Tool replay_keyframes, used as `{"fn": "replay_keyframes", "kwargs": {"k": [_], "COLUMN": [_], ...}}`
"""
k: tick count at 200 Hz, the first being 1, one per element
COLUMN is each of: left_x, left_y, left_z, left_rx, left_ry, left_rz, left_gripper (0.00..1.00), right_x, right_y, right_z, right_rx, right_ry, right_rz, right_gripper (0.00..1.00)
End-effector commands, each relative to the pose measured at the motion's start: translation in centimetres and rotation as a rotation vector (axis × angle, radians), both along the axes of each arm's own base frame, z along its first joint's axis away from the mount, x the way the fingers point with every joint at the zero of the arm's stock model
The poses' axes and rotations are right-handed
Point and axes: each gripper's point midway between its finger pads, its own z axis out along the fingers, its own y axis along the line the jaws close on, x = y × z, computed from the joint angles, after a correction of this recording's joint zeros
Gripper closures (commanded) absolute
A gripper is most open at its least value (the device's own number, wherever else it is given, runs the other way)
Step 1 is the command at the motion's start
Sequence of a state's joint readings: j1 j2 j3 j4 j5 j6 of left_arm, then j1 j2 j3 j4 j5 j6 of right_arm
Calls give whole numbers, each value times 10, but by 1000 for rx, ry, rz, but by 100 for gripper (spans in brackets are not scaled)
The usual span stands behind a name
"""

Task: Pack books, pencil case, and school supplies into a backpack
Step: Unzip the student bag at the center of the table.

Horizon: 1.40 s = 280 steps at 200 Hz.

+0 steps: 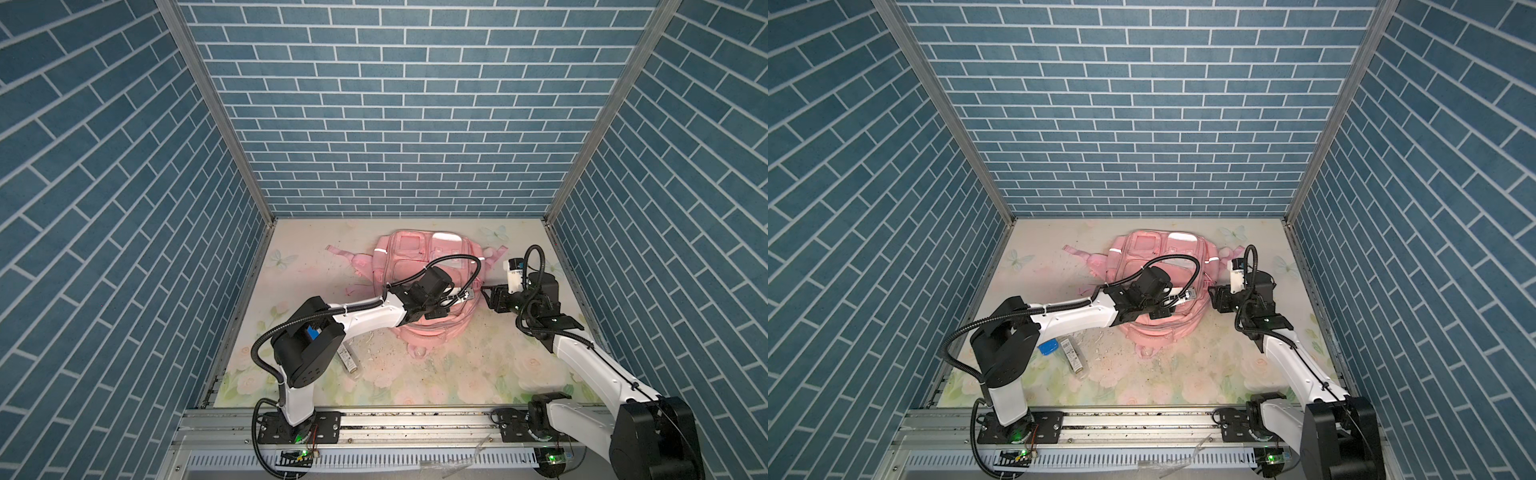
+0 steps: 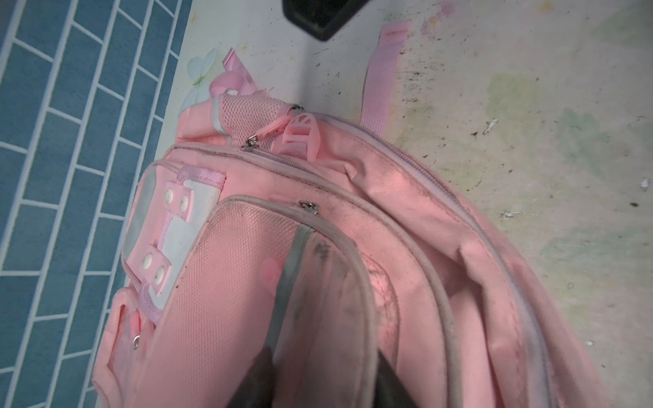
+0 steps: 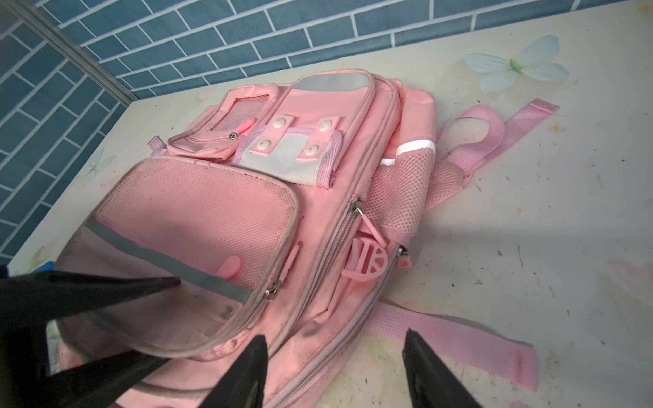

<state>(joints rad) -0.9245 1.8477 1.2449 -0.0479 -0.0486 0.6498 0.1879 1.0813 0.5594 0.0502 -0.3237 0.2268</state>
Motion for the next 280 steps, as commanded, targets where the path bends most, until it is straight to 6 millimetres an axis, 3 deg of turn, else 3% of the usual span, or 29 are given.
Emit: {"fn": "replay_keyframes", "kwargs": {"k": [1, 9, 31, 75, 87, 125, 178, 242, 280], "left_x": [17, 18, 15, -3, -12, -28, -42, -52, -51], "left_y": [8, 9, 14, 32, 38, 50, 65, 74, 74], "left_z": [15, 21, 42, 107, 114, 128, 150, 144, 145], "left_rx": [-18, -30, -70, -261, -279, -326, -382, -362, -375], "left_ry": [-88, -102, -141, -174, -178, -186, -200, -167, -169], "left_rz": [58, 64, 50, -77, -140, -228, -350, -431, -437], "left_gripper": [88, 100, 100, 100, 100, 100, 100, 100, 100], "right_x": [-1, -3, -6, -13, -14, -18, -32, -17, -22], "right_y": [10, 15, 28, 49, 56, 84, 124, 130, 137], "right_z": [5, 7, 17, 47, 53, 60, 39, 29, 11], "right_rx": [5, 9, 42, 72, 61, 44, 62, 4, -27], "right_ry": [-41, -59, -126, -330, -373, -437, -454, -522, -483], "right_rz": [72, 107, 195, 339, 386, 560, 769, 759, 848], "right_gripper": [40, 41, 45, 46, 46, 46, 48, 48, 50]}}
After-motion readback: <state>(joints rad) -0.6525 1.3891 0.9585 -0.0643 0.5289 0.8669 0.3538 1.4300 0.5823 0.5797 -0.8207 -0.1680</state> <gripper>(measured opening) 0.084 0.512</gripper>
